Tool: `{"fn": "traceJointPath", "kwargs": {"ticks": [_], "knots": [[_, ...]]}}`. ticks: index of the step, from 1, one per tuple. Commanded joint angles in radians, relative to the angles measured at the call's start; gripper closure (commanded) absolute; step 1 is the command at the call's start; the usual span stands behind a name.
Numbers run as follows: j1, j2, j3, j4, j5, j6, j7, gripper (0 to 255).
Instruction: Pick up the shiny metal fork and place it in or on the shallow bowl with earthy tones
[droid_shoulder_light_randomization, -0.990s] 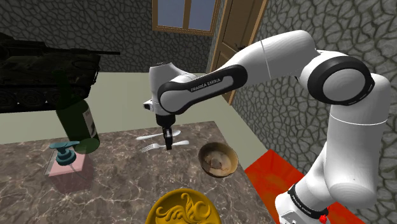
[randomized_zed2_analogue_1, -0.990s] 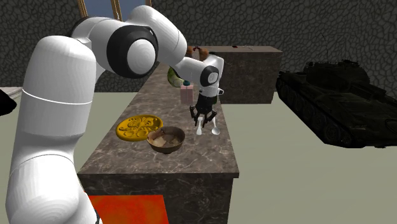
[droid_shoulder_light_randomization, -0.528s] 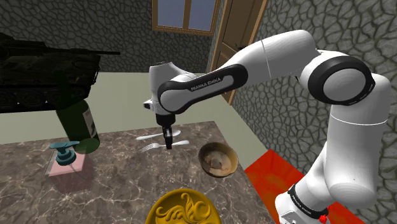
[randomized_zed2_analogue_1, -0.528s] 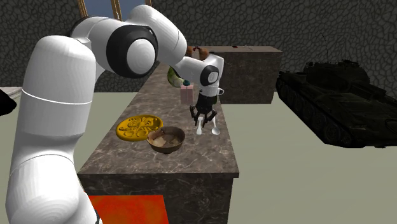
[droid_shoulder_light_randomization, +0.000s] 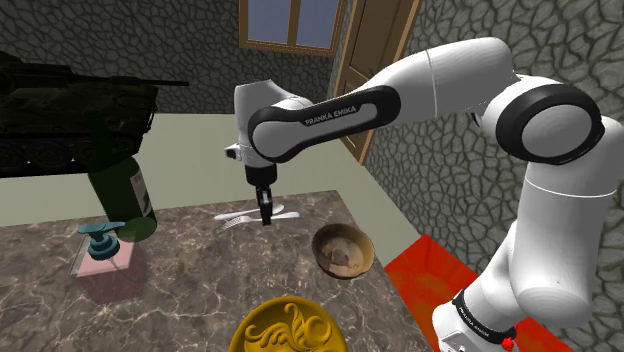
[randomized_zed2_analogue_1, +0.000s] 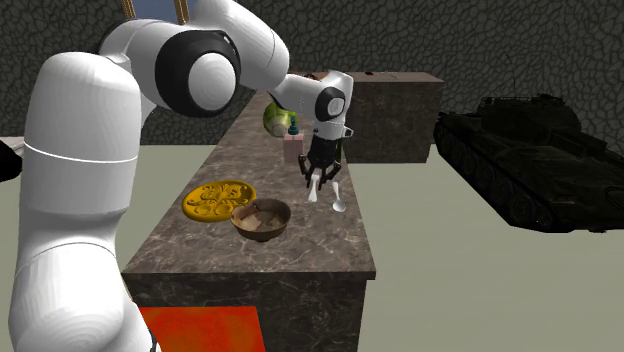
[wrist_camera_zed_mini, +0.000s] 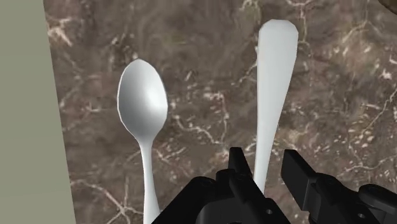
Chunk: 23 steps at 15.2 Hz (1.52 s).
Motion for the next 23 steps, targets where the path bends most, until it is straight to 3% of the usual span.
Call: {"fn": "traceJointPath", "kwargs": {"ticks": [1, 23], "knots": [[0.0, -0.011, 0.002, 0.014, 0.003, -0.025, 0.002, 255], [-0.001, -0.075, 0.01, 0.222, 0.017, -0.294, 0.015, 255]]}}
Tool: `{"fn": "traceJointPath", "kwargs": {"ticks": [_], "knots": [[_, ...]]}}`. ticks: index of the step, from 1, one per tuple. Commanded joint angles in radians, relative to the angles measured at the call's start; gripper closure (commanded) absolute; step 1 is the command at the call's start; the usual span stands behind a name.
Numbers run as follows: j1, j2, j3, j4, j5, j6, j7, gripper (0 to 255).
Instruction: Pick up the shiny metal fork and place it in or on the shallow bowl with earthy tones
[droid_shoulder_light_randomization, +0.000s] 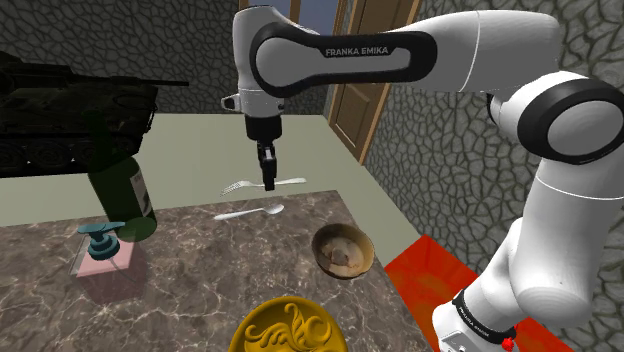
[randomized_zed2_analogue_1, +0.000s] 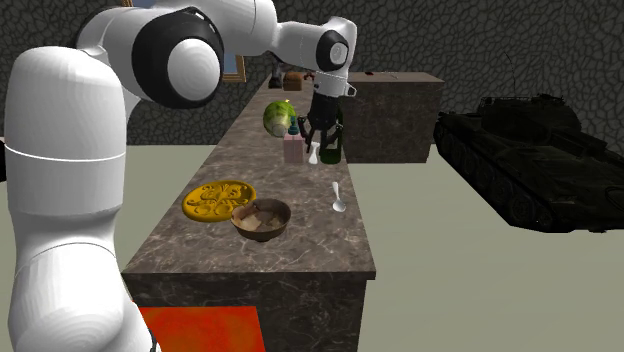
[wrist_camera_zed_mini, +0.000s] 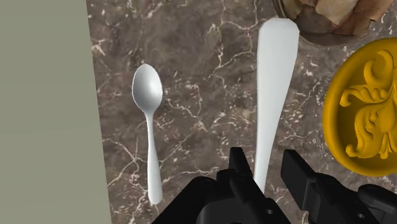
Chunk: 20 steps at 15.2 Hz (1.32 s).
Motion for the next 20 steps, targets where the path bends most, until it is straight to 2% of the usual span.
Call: {"fn": "traceJointPath", "kwargs": {"ticks": [1, 5, 10, 19, 20], "knots": [[0.002, -0.001, 0.001, 0.019, 0.001, -0.02, 0.004, 255], [-0.032, -0.182, 0.0, -0.232, 0.043, 0.052, -0.036, 255], [-0.054, -0.39, -0.013, -0.49, 0.092, 0.104, -0.091, 255], [-0.056, -0.758, -0.062, -0.867, 0.149, 0.11, -0.185, 255], [-0.056, -0.755, -0.061, -0.878, 0.15, 0.124, -0.186, 255]]}}
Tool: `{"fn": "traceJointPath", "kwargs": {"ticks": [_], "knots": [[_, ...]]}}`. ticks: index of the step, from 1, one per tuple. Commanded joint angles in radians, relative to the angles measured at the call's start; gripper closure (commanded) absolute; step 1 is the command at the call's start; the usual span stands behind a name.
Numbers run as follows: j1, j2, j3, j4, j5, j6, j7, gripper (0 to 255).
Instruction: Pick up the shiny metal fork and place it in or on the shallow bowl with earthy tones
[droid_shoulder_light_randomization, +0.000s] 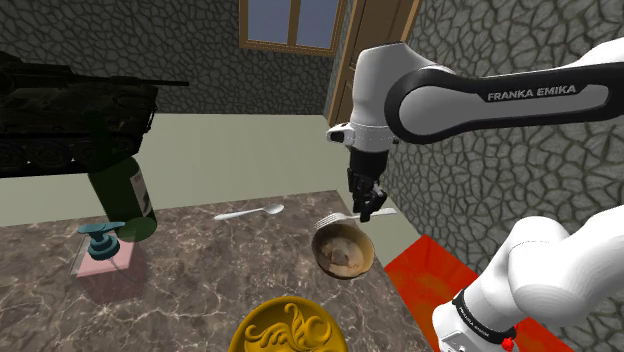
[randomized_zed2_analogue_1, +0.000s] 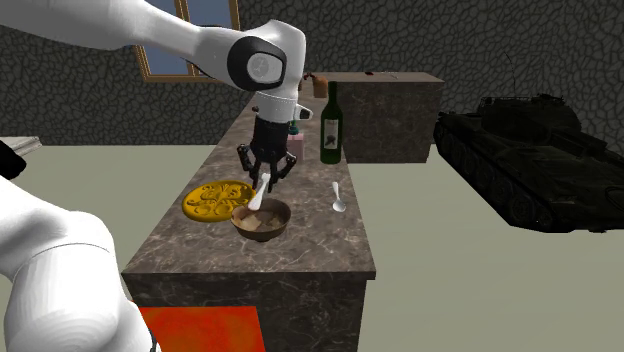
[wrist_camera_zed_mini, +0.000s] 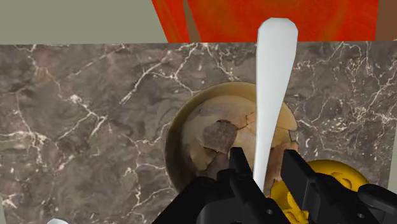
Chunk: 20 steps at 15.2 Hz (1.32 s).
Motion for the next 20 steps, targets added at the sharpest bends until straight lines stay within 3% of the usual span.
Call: {"fn": "traceJointPath", "kwargs": {"ticks": [1, 10, 17, 18, 20], "knots": [[0.002, -0.018, -0.001, -0.033, 0.004, 0.015, -0.005, 255], [0.004, 0.022, 0.011, -0.12, 0.01, 0.142, -0.012, 255], [0.004, 0.022, 0.011, -0.12, 0.01, 0.142, -0.012, 255], [0.004, 0.022, 0.011, -0.12, 0.01, 0.142, -0.012, 0], [0.004, 0.022, 0.011, -0.12, 0.01, 0.142, -0.012, 0]]}}
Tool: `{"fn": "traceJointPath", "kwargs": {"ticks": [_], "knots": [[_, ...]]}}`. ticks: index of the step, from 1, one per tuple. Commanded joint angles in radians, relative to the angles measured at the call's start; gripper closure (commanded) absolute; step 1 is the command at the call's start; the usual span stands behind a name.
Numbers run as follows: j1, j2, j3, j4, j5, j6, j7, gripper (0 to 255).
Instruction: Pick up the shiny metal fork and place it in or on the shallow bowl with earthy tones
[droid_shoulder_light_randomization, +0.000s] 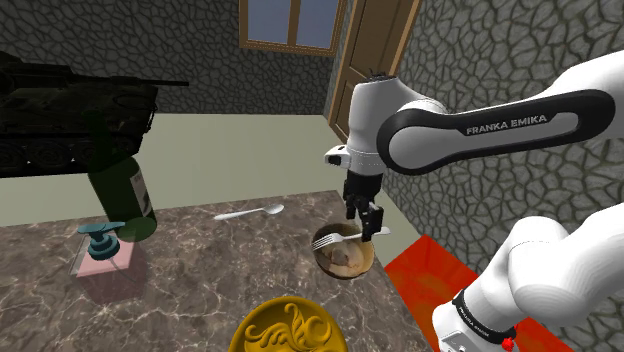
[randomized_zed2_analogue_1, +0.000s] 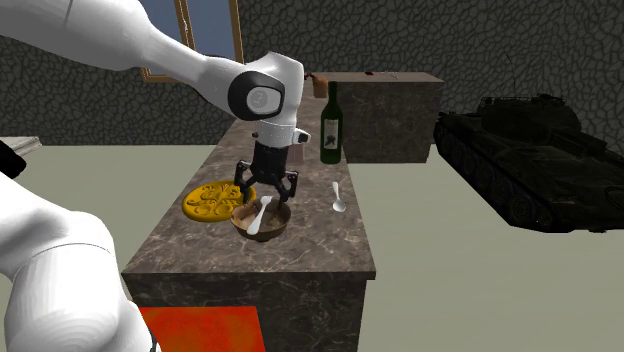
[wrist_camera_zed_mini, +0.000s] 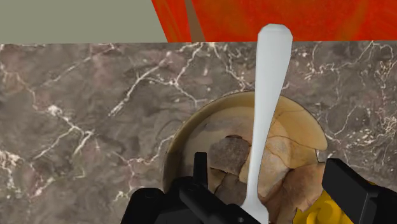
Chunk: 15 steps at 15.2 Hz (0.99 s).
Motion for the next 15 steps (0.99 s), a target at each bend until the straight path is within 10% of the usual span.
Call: {"fn": "traceJointPath", "kwargs": {"ticks": [1, 15], "knots": [[0.0, 0.0, 0.0, 0.0, 0.0, 0.0, 0.0, 0], [-0.009, -0.008, -0.015, 0.12, -0.015, -0.129, 0.004, 0]]}}
